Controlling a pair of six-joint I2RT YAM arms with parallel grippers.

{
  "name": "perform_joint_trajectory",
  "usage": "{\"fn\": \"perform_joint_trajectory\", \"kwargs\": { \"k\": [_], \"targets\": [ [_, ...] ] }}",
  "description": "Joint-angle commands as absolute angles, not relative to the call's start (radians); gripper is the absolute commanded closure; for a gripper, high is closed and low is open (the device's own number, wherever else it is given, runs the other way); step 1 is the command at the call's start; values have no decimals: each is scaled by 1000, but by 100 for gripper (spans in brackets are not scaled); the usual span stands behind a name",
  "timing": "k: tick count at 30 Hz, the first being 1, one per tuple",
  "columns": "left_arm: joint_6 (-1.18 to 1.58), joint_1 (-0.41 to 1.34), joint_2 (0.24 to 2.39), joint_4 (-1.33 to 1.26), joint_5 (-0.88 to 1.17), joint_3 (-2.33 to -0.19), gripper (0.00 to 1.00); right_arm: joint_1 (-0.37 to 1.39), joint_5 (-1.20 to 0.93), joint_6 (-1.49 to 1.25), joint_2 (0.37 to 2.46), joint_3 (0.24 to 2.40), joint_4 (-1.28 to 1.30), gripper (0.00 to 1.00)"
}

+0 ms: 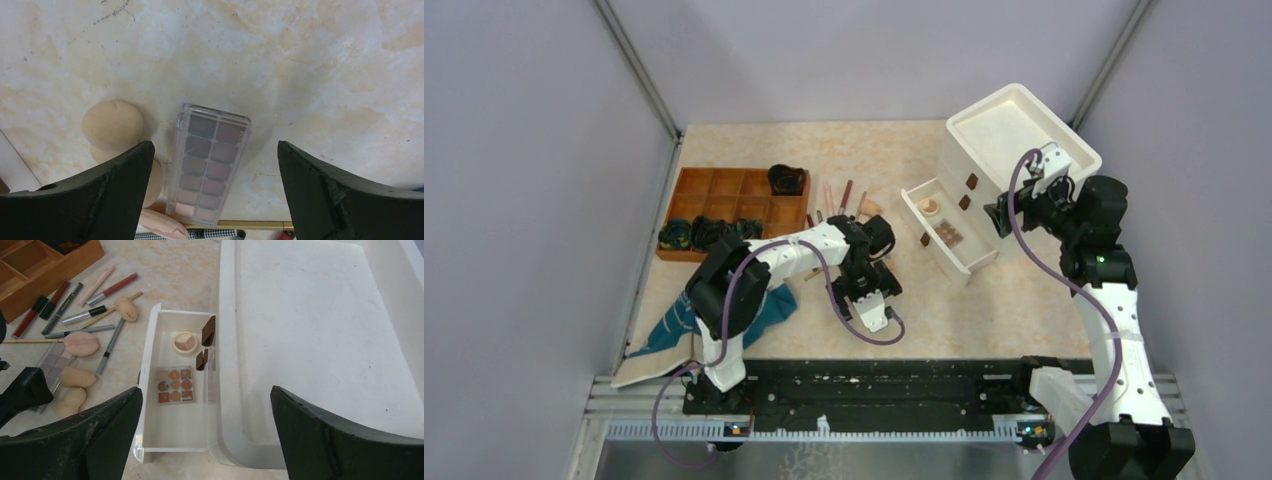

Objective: Organize the makeup
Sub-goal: Pick up the makeup from the center of the board.

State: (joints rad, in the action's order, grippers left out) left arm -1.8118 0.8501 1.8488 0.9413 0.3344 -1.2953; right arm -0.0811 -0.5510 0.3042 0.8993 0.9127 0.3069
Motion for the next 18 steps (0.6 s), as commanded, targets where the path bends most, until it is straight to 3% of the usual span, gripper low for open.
{"fn": "perform_joint_trajectory", "kwargs": {
  "k": [1, 7, 18],
  "targets": [
    [-1894, 875, 1894, 1002, 307, -1352, 1, -95, -564, 317, 902, 940, 296, 1],
    [-1910, 894, 1954, 1046, 242, -1398, 5, -95, -565, 321, 908, 939, 296, 1],
    [-1895, 914, 1993, 1050, 181, -1412, 26, -95, -566, 321, 911, 940, 298, 1]
  ]
}}
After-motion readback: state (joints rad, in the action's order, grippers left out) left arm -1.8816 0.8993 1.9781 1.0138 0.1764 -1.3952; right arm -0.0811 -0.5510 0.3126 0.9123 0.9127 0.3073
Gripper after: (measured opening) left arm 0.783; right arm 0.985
